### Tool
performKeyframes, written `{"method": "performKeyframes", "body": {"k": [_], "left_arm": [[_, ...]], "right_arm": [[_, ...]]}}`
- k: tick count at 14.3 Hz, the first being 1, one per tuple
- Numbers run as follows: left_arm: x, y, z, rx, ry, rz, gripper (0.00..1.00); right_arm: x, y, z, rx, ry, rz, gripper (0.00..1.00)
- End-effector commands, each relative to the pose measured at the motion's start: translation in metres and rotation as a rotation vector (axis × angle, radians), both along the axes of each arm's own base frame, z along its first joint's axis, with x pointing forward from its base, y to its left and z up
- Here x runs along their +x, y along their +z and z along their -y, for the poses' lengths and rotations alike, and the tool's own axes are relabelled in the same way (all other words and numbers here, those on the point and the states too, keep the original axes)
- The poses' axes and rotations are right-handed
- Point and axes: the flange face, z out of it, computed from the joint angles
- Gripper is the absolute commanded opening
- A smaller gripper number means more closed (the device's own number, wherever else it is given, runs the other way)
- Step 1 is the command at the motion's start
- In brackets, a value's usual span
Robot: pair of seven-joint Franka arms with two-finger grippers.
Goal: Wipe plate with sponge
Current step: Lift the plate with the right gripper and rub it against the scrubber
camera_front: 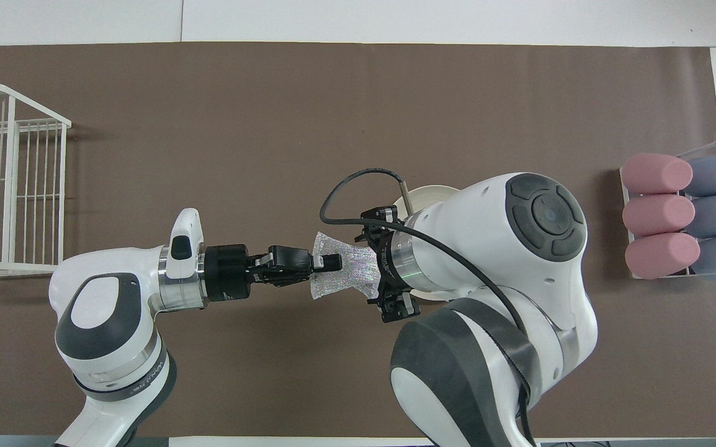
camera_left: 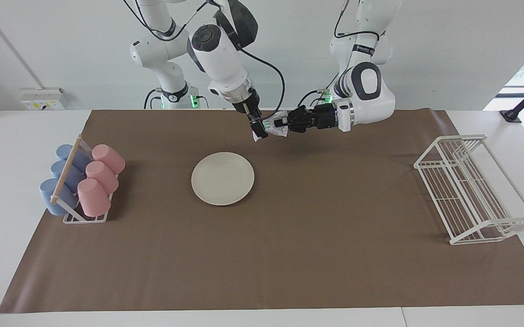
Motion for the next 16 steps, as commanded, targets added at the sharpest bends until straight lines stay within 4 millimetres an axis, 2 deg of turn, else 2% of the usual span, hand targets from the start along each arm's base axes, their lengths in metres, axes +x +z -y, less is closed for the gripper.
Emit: {"method": "performKeyframes", "body": {"k": [1,2,3,4,10,11,12,15,16], "left_arm": [[-0.009,0.002,-0.003,-0.004,0.024,0.013,0.00],[-0.010,0.002,-0.003,-0.005,0.023,0.013,0.00],[-0.010,0.002,-0.003,-0.005,0.023,0.013,0.00],[-0.010,0.002,-0.003,-0.005,0.023,0.013,0.00],[-0.011,0.002,-0.003,-0.007,0.020,0.011,0.01],[-0.011,0.002,-0.003,-0.004,0.020,0.012,0.89],[-0.011,0.002,-0.003,-0.005,0.021,0.012,1.00],[-0.011,0.002,-0.003,-0.005,0.021,0.010,1.00],[-0.011,0.002,-0.003,-0.005,0.021,0.010,1.00]], "right_arm": [[-0.002,0.001,-0.002,0.030,-0.033,0.001,0.58],[-0.002,0.002,-0.005,0.038,-0.035,0.019,0.50],[-0.004,0.003,-0.012,0.043,-0.028,0.031,0.30],[-0.004,0.004,-0.013,0.048,-0.031,0.038,0.00],[-0.003,0.002,-0.013,0.054,-0.037,0.054,0.00],[-0.003,0.002,-0.013,0.053,-0.035,0.056,0.00],[-0.003,0.001,-0.013,0.052,-0.033,0.055,0.00],[-0.003,-0.001,-0.012,0.046,-0.024,0.061,0.00],[-0.004,-0.013,-0.004,0.026,-0.008,0.061,0.00]]}}
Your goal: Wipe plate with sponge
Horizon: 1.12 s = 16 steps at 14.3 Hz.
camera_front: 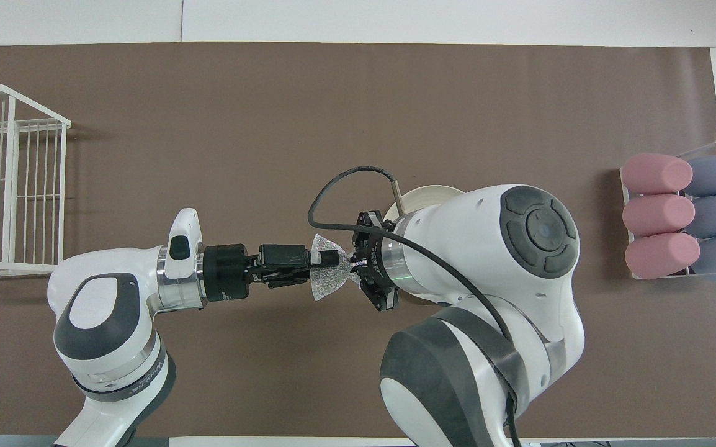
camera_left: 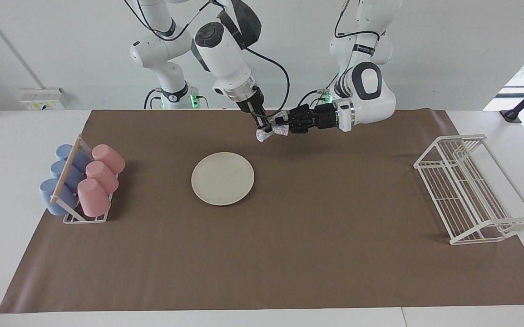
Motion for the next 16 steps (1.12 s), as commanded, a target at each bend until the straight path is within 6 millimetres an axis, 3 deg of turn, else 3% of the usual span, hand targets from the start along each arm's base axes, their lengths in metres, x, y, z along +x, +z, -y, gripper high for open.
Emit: {"method": "performKeyframes", "body": {"k": [1,4,9,11,14,16], "left_arm": [[-0.011,0.002,-0.002,-0.004,0.019,0.009,1.00],[-0.009,0.002,-0.004,-0.005,0.024,0.008,1.00],[-0.004,-0.003,-0.015,0.039,0.044,0.015,1.00],[0.002,-0.009,-0.035,0.107,0.031,0.034,1.00],[0.007,-0.020,-0.059,0.230,-0.026,0.069,1.00],[0.012,-0.024,-0.079,0.277,-0.041,0.078,1.00]], "right_arm": [[0.002,-0.024,0.018,-0.020,0.032,0.036,0.00],[0.008,-0.057,0.045,-0.108,0.134,0.069,0.00],[0.010,-0.144,0.080,-0.165,0.155,0.169,0.00],[0.012,-0.164,0.095,-0.181,0.171,0.170,0.00],[0.009,-0.194,0.091,-0.201,0.189,0.124,0.00],[0.008,-0.198,0.092,-0.205,0.189,0.114,0.00]]}}
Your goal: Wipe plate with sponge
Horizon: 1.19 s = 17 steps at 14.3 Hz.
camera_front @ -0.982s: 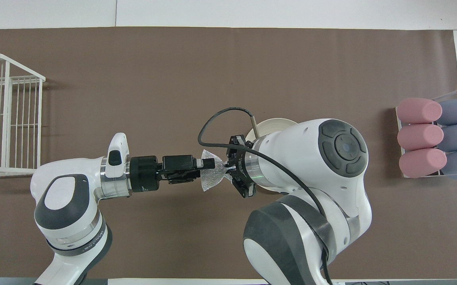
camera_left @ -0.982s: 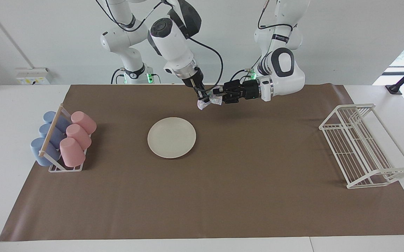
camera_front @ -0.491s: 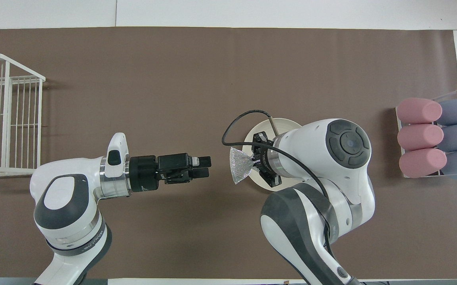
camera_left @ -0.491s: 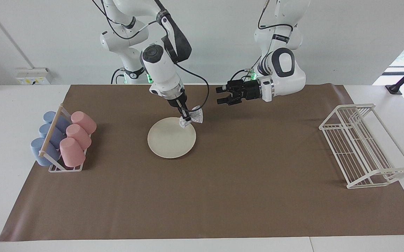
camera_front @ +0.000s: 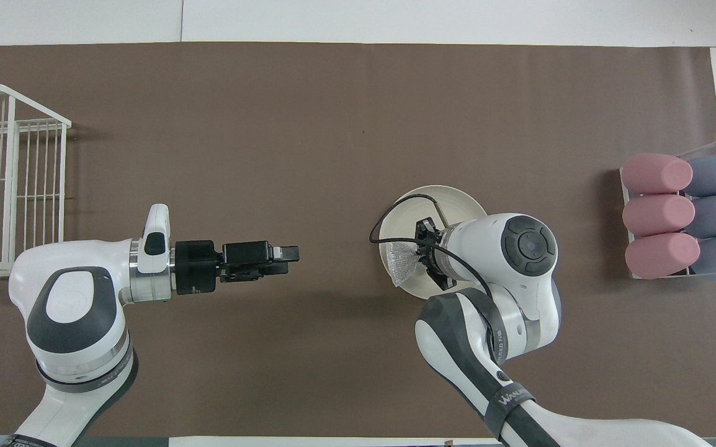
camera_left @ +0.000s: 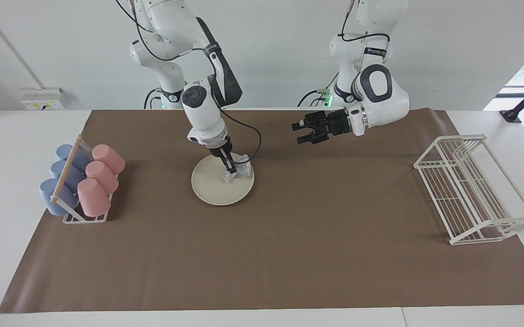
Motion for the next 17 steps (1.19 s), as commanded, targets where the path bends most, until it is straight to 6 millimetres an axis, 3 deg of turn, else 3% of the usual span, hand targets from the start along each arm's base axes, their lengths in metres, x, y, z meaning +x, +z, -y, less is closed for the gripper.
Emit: {"method": "performKeyframes", "body": {"k": [1,2,6,7,10,12,14,17], "left_arm": [[-0.003,-0.003,-0.025,0.072,-0.025,0.020,1.00],[-0.003,-0.004,-0.028,0.103,-0.048,0.030,1.00],[0.009,-0.006,-0.041,0.196,-0.040,0.039,1.00],[0.013,-0.005,-0.039,0.203,-0.027,0.032,1.00],[0.022,0.001,-0.036,0.201,-0.010,0.018,1.00],[0.024,0.003,-0.036,0.201,-0.006,0.017,1.00],[0.024,0.003,-0.036,0.199,-0.002,0.008,1.00],[0.024,0.004,-0.035,0.202,0.000,0.000,1.00]], "right_arm": [[-0.001,-0.006,0.005,-0.013,0.017,0.008,0.00],[-0.001,-0.008,0.011,-0.016,0.031,0.007,0.00],[0.017,-0.015,0.067,-0.026,0.113,0.030,0.00],[0.017,-0.015,0.068,-0.026,0.122,0.032,0.00],[0.013,-0.014,0.058,-0.017,0.063,0.017,0.00],[-0.003,-0.012,0.015,-0.009,-0.004,-0.004,0.00],[-0.011,-0.010,-0.009,0.003,-0.094,0.007,0.00],[-0.007,-0.010,-0.002,0.000,-0.045,0.020,0.00]]}}
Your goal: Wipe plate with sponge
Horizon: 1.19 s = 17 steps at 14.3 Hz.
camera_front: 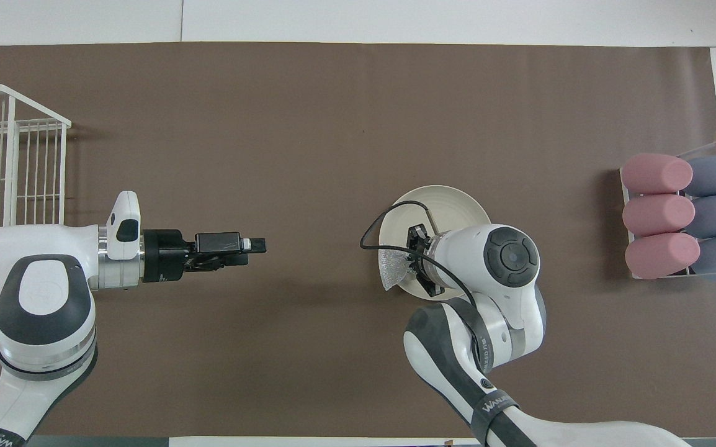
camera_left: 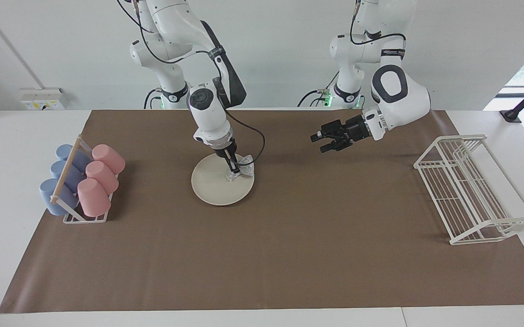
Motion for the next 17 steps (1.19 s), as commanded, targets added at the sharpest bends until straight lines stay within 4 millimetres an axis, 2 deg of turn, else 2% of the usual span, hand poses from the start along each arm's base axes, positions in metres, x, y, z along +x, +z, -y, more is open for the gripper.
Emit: {"method": "performKeyframes", "body": {"k": [1,5,6,8,11,15,17], "left_arm": [[0.004,0.002,0.002,0.046,-0.011,-0.002,1.00],[0.008,0.012,0.000,0.162,-0.089,0.011,1.00],[0.010,0.014,-0.001,0.161,-0.087,0.015,1.00],[0.010,0.014,-0.002,0.162,-0.086,0.014,1.00],[0.010,0.014,-0.002,0.162,-0.084,0.016,1.00],[0.011,0.014,-0.003,0.162,-0.082,0.015,1.00],[0.011,0.014,-0.003,0.164,-0.081,0.015,1.00]], "right_arm": [[0.009,-0.005,0.027,-0.009,0.060,0.026,0.00],[0.035,-0.007,0.092,-0.024,0.183,0.069,0.00],[0.038,-0.008,0.100,-0.027,0.202,0.076,0.00],[0.039,-0.008,0.102,-0.028,0.208,0.078,0.00],[0.035,-0.007,0.091,-0.024,0.187,0.070,0.00],[0.012,-0.005,0.034,-0.009,0.064,0.028,0.00],[0.005,-0.003,0.016,-0.004,0.020,0.017,0.00]]}}
